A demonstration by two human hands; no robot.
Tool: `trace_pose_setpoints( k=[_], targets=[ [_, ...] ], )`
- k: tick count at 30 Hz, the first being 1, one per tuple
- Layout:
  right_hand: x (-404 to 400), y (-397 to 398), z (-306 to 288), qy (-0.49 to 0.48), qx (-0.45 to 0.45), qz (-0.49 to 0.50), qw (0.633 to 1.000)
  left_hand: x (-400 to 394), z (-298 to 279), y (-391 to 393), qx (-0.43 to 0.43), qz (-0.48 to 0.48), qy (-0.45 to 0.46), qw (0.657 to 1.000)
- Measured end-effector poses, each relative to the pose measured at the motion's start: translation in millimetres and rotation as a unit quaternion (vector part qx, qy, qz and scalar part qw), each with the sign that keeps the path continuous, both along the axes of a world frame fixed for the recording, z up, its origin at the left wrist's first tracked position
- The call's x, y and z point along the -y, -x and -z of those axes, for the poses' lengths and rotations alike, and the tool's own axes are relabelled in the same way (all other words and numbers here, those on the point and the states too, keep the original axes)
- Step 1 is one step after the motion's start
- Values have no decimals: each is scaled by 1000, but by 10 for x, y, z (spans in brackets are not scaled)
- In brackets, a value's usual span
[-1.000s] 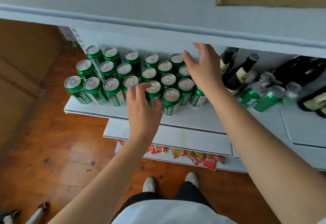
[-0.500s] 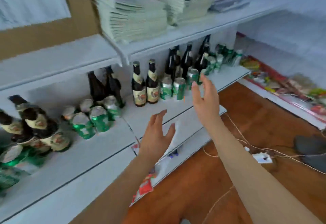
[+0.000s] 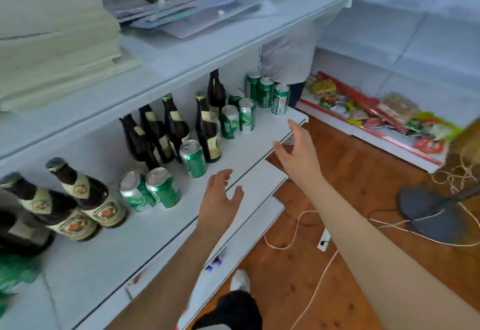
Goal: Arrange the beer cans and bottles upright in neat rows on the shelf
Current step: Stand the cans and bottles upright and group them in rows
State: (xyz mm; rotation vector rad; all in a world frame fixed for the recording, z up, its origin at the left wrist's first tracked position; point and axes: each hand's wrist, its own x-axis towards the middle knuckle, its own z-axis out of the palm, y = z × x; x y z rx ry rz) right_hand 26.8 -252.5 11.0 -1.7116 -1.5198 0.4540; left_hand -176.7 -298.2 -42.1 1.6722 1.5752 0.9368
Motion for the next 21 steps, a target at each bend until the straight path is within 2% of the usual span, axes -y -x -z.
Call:
trace_pose_setpoints(
  k=[5, 9, 13, 17, 21],
  targets=[
    [-960, -394, 215, 45, 33, 5, 998, -1041, 96, -453, 0, -19, 24, 1000],
    [-1596, -734, 149, 51, 101, 7, 994, -1594, 55, -756, -20, -13, 25, 999],
    [-2228, -999, 240, 68, 137, 18, 988, -1911, 20, -1012, -25, -2, 14, 1000],
    [-2976, -1123, 379, 111, 221, -20, 969, -2098, 91, -1263, -16, 17, 14, 1000],
    [-3452, -1212, 462, 158, 194, -55, 967, -2248, 160, -1552, 19, 2, 53, 998]
  ],
)
